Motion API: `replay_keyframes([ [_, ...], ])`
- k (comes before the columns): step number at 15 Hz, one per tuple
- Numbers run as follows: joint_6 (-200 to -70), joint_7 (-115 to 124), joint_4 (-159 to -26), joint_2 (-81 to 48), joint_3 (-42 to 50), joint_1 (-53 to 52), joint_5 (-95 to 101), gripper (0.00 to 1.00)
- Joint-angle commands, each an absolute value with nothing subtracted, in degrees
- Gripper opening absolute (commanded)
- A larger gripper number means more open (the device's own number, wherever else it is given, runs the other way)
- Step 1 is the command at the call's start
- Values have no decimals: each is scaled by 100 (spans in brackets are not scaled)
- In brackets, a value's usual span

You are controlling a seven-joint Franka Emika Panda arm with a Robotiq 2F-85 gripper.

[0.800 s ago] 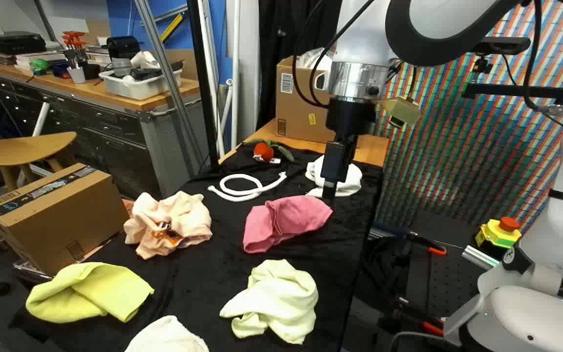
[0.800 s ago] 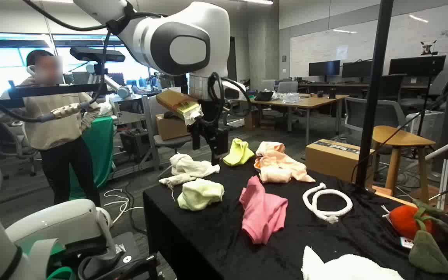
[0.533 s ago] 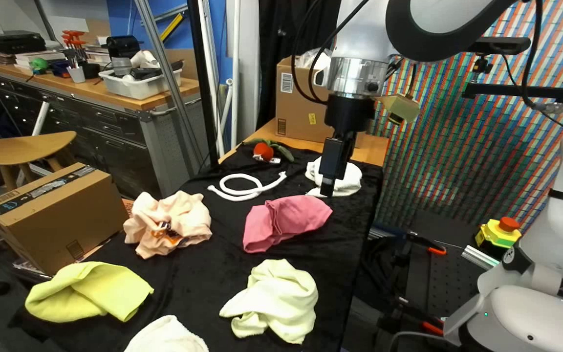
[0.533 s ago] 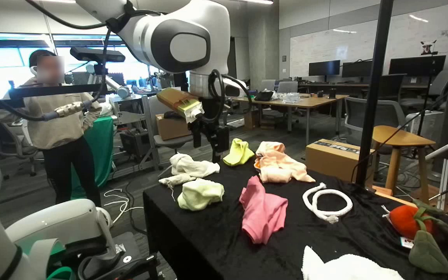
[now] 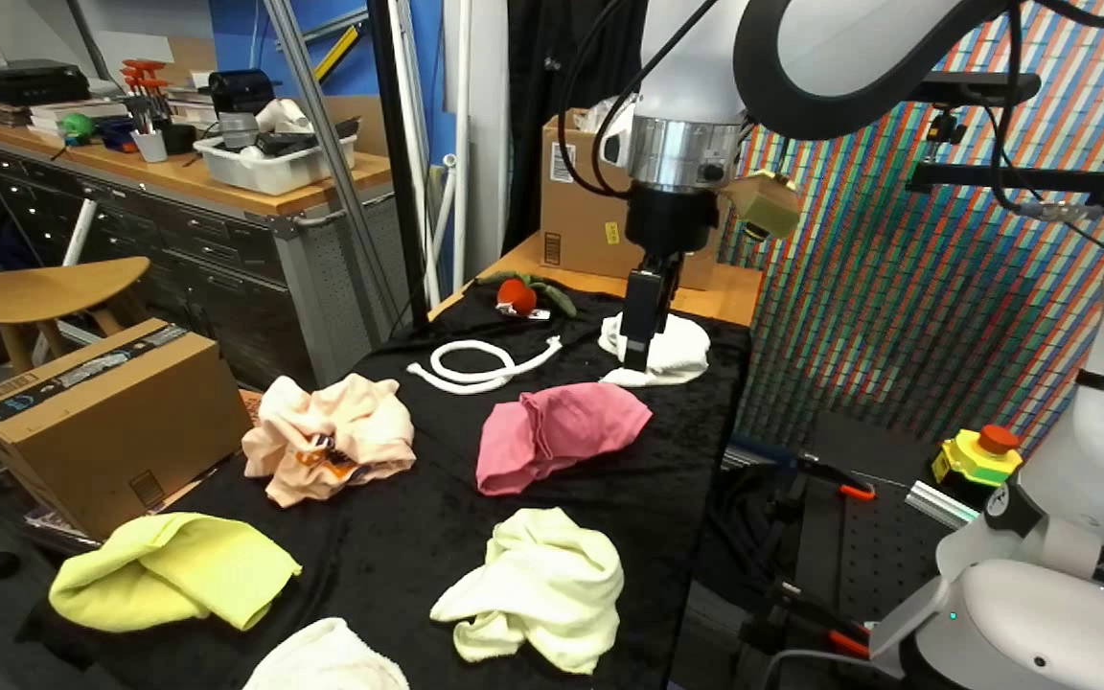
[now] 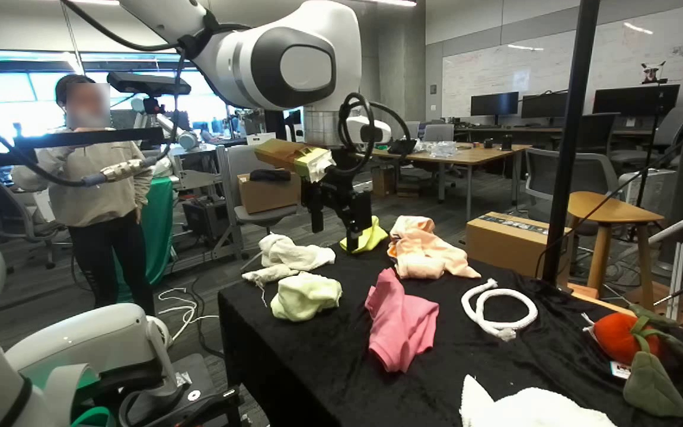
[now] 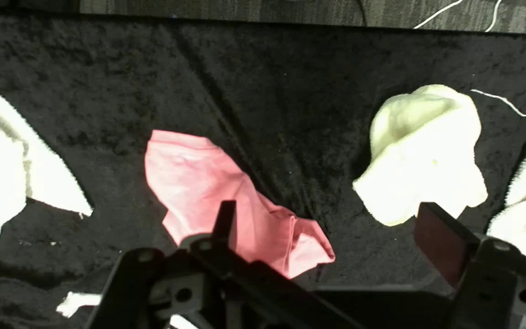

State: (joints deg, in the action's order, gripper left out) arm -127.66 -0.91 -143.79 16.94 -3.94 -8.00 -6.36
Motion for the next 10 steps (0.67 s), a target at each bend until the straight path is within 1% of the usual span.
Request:
replay_keyframes([
  [1,-12726,-189,-13629,1016,-424,-564,-44,100],
  [5,-12868,-325,-12908,265,-365,-394,625,100],
  [10,-13087,-782,-12019,-698,-300,-334,798,100],
])
